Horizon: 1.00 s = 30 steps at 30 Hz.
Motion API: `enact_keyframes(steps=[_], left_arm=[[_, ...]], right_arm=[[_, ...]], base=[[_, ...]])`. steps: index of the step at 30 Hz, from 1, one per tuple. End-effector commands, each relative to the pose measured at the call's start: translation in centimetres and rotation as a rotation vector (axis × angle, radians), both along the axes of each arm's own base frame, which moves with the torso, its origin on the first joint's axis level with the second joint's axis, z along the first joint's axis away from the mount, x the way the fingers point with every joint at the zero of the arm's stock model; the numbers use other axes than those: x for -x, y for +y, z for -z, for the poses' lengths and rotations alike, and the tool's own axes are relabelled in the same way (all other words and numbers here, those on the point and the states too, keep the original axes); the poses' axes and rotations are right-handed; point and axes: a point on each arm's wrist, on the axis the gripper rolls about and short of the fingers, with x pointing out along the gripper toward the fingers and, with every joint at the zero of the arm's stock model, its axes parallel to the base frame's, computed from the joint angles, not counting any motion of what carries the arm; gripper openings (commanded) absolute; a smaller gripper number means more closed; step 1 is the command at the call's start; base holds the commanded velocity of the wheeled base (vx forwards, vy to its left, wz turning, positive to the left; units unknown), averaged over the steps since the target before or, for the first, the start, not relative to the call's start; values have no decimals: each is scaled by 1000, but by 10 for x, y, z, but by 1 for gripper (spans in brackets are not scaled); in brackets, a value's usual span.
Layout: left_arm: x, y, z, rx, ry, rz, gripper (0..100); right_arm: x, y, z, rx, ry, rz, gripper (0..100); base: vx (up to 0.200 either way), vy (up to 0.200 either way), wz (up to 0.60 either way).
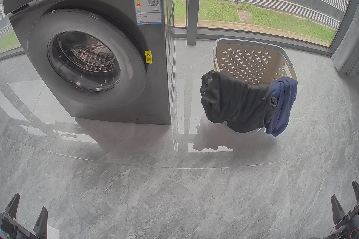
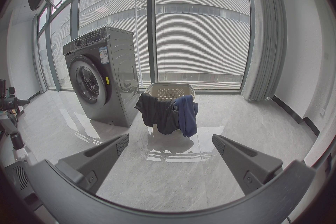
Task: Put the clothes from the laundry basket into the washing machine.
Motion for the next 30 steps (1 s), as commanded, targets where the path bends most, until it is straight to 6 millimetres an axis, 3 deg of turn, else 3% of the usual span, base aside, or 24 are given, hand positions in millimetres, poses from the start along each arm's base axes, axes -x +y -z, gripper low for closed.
enact_keyframes(steps=[1,8,17,26,30], left_arm=[[0,0,5,0,3,-2,100],[0,0,5,0,3,0,100],[0,0,5,0,3,0,100],[0,0,5,2,3,0,100],[0,0,5,2,3,-2,100]], right_arm=[[0,0,5,0,3,-1,100],[0,0,5,0,3,-1,100],[0,0,5,-3,3,-1,100],[0,0,5,-2,3,-1,100],[0,0,5,-3,3,-1,100]], base=[[0,0,0],[0,0,0],[200,0,0],[0,0,-200],[200,0,0]])
